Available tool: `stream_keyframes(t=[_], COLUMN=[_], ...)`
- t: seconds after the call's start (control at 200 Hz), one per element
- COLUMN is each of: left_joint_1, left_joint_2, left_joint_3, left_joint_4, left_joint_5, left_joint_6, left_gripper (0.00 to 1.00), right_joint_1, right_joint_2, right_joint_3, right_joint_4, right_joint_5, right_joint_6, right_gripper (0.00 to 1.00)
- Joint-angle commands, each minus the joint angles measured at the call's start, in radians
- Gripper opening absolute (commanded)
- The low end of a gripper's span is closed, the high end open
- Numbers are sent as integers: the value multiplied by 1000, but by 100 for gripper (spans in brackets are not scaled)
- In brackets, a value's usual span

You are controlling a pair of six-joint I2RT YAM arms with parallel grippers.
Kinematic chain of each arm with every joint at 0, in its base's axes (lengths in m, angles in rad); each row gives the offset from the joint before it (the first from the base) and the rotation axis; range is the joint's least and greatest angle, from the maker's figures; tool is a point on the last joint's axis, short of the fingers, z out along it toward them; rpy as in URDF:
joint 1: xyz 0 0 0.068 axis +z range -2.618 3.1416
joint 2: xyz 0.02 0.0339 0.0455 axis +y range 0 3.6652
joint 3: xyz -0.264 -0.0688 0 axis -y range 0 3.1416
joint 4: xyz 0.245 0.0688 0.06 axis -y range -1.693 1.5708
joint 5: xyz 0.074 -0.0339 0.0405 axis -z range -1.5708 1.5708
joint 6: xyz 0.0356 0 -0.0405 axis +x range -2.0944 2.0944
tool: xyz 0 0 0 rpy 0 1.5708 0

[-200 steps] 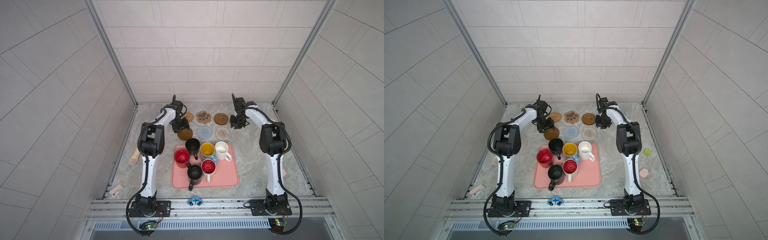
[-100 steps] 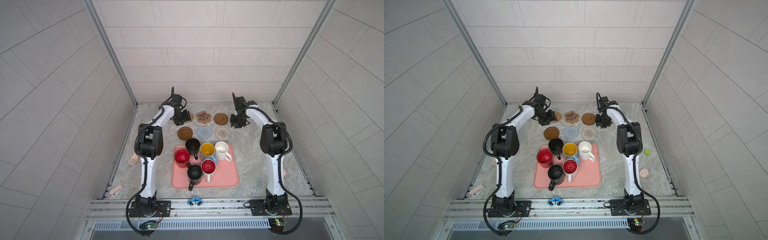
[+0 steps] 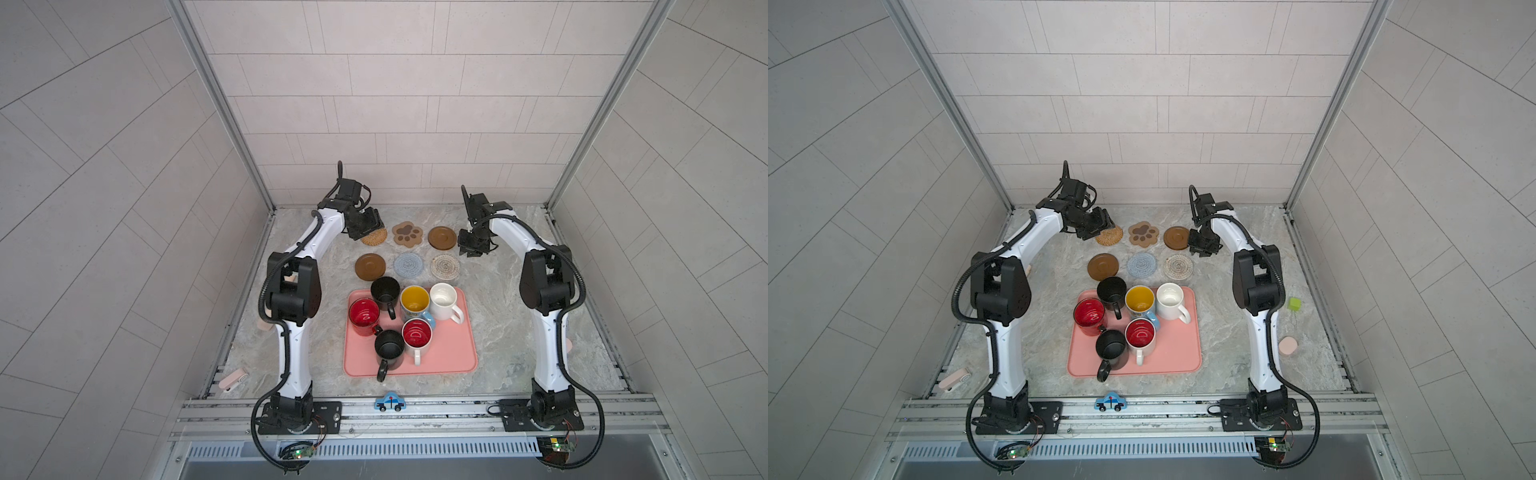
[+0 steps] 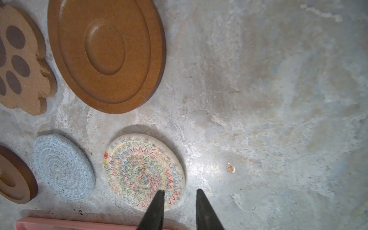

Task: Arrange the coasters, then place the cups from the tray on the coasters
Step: 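Raise both grippers up and back away from the coasters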

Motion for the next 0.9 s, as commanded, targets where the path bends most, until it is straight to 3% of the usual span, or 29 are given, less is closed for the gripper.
stream_keyframes(t=[0.0, 0.62, 0.756, 0.891], left_joint_1=[3, 3, 5, 5], left_joint_2=[-41, -225, -329, -456], left_joint_3=[-20, -52, -136, -299], left_joint_4=[-1, -71, -79, 26], left_joint_5=[-22, -145, -206, -168], left_joint_6=[-13, -20, -23, -24], left_gripper=[68, 68, 68, 68], right_joint_1=[12, 65, 107, 156], right_joint_2=[-47, -160, -228, -333], right_joint_3=[24, 40, 34, -48], right_joint_4=[-24, 6, -16, -2], right_joint_5=[22, 104, 176, 247], right_joint_6=[-28, -52, -125, -197], right_gripper=[31, 31, 32, 32])
